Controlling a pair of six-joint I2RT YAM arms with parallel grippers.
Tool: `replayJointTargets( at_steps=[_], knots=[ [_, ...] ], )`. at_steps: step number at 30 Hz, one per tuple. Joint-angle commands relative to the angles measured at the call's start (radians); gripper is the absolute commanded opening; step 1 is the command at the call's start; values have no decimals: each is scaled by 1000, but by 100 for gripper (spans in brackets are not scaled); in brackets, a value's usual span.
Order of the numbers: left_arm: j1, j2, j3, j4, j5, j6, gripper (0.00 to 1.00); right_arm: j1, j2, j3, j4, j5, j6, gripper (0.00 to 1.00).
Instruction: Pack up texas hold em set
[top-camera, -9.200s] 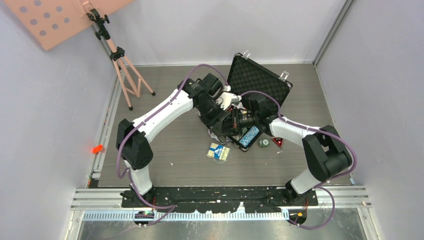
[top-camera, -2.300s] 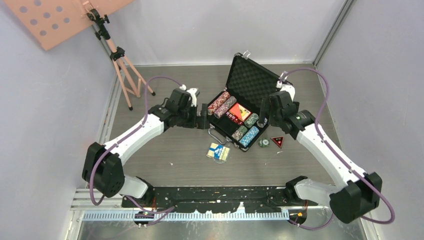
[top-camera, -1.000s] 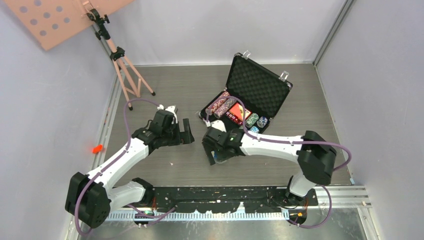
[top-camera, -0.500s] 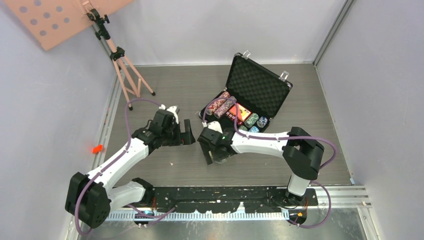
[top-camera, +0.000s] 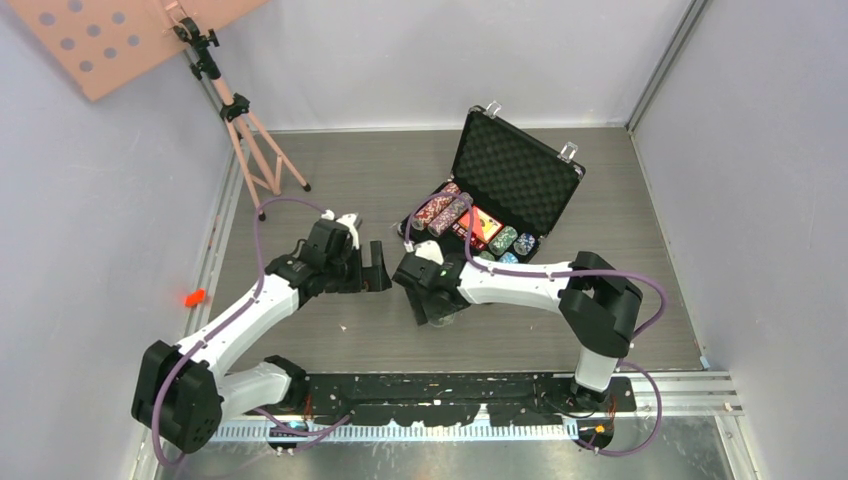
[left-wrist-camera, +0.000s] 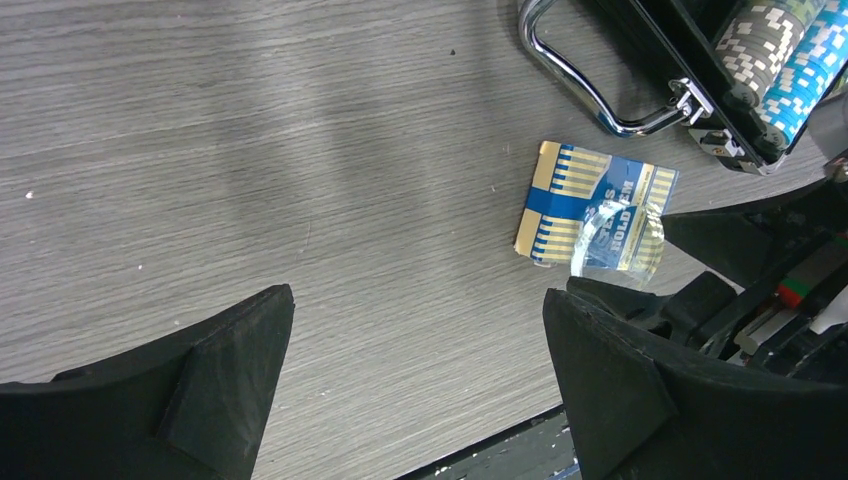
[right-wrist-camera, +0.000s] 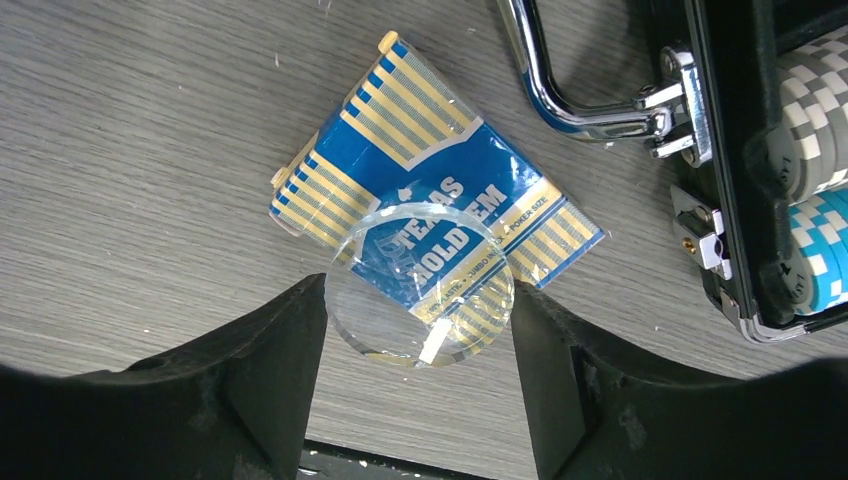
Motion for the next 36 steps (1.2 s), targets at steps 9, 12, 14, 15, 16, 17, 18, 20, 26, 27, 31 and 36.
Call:
replayJointTargets(
  at_steps=[9, 12, 14, 15, 16, 17, 18, 20, 26, 27, 31, 36],
  knots=[
    [4, 34, 29, 7, 69, 25, 100, -93, -151, 42, -4, 1, -3, 60],
    [0, 39, 15, 40, 112, 15, 100, -144, -195, 43, -1, -9, -17, 59],
    [-23, 43, 9, 54, 108, 9, 100, -195, -214, 46, 0, -11, -37, 59],
    [-43, 44, 9, 57, 91, 6, 100, -234, -217, 50, 0, -6, -51, 59],
    [-66, 44, 12, 58, 72, 8, 100, -254, -222, 52, 0, -4, -60, 59],
    [-90, 47, 17, 58, 54, 8, 100, -298, -224, 53, 0, 0, -77, 59],
    [-118, 50, 25, 57, 31, 7, 100, -344, -222, 57, 0, 1, -87, 59],
    [-178, 62, 42, 57, -12, 8, 100, -410, -212, 68, 1, 4, -113, 59],
    [-366, 151, 115, 60, -118, 6, 100, -566, -163, 106, -4, 48, -174, 59],
    [-388, 181, 127, 62, -122, 1, 100, -580, -148, 111, -3, 50, -176, 59],
    [-464, 289, 196, 62, -185, -21, 100, -644, -89, 159, 5, 54, -190, 59],
    [-533, 394, 270, 42, -257, -41, 100, -670, 4, 234, 2, 34, -201, 63]
  ],
)
